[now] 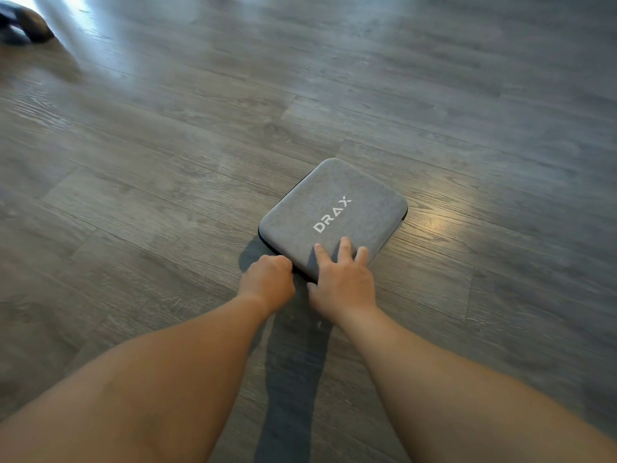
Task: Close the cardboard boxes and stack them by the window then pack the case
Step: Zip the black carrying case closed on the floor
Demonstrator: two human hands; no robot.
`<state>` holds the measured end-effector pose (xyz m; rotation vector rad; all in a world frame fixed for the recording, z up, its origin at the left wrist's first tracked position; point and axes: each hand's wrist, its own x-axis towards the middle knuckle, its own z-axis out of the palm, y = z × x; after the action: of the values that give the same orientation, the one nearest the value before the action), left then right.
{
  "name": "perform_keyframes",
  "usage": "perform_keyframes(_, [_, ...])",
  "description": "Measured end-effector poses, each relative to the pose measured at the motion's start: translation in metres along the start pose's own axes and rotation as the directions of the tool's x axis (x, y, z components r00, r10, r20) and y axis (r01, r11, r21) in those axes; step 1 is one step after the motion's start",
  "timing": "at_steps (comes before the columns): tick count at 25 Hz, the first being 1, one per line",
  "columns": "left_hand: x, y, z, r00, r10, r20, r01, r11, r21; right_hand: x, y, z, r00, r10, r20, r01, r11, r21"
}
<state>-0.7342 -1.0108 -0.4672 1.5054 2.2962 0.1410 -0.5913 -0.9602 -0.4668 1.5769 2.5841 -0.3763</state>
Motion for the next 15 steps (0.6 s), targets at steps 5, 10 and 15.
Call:
perform_keyframes(5, [0.004, -0.005, -0.009, 0.999, -0.044, 0.004, 0.044, 0.999, -0.010, 0.014, 0.072, -0.023, 0.927, -0.350, 0.135, 0.358, 0.932, -0.045])
perform_keyframes(10, [0.002, -0.005, -0.003, 0.999, -0.053, 0.002, 0.053, 0.997, -0.055, 0.024, 0.080, -0.022, 0.948, -0.296, 0.113, 0.311, 0.940, -0.139])
perform_keyframes(15, [-0.001, -0.018, -0.005, 0.999, -0.043, -0.018, 0.042, 0.998, -0.040, 0.011, 0.050, -0.012, 0.962, -0.271, 0.017, 0.270, 0.946, -0.178])
